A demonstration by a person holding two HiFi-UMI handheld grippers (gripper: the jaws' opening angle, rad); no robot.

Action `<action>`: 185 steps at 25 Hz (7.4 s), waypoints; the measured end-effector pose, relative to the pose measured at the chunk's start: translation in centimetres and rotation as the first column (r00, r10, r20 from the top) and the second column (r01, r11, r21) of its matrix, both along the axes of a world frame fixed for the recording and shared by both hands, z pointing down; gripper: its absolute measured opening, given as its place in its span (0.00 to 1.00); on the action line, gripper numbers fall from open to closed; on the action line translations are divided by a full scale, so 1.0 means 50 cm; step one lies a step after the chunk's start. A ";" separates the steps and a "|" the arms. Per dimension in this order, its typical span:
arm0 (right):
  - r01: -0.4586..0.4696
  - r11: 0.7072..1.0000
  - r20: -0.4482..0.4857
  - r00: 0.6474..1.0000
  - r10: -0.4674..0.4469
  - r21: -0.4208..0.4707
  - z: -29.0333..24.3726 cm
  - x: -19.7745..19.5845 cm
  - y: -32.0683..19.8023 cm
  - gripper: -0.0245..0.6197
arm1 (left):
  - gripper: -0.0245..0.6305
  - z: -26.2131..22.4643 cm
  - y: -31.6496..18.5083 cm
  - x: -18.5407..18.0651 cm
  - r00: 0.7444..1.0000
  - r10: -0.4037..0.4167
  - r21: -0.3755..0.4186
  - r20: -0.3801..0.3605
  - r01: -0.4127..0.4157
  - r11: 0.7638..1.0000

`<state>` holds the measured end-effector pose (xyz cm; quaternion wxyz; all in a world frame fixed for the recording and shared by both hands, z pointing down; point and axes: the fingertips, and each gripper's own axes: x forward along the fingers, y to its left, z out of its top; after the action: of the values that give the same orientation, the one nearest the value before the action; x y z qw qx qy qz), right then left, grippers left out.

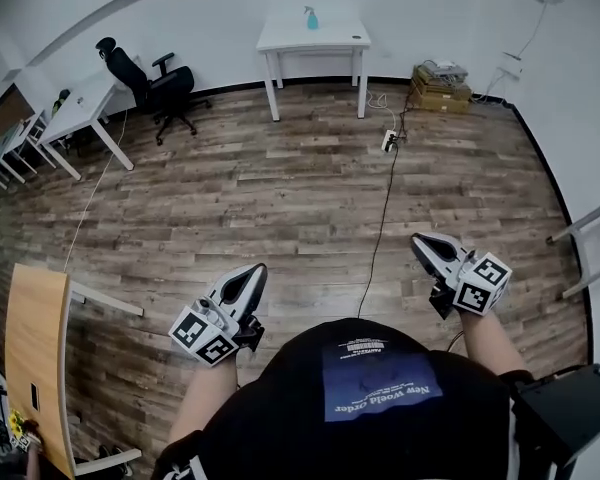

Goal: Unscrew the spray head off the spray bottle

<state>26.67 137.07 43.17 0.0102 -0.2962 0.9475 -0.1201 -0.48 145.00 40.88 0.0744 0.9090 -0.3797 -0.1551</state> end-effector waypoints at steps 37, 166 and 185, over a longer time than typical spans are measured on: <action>-0.236 0.972 -0.006 0.972 0.236 -0.026 -0.015 -0.122 -0.638 0.02 | 0.04 0.019 -0.799 -0.215 0.968 0.142 0.050 0.208 -0.155 0.987; 0.056 0.990 -0.086 0.995 -0.046 0.126 -0.079 -0.139 -3.007 0.02 | 0.04 -0.040 -2.983 -0.164 0.986 -0.019 -0.059 0.167 0.030 0.998; 0.057 0.995 -0.089 0.995 -0.050 0.081 -0.018 -0.183 -3.209 0.02 | 0.04 0.014 -3.192 -0.181 0.976 0.039 -0.110 0.212 -0.016 0.994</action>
<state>17.53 -23.40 42.26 -0.0216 -0.2747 0.9589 -0.0676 -9.55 -14.59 41.56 0.0843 0.9202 -0.3806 -0.0347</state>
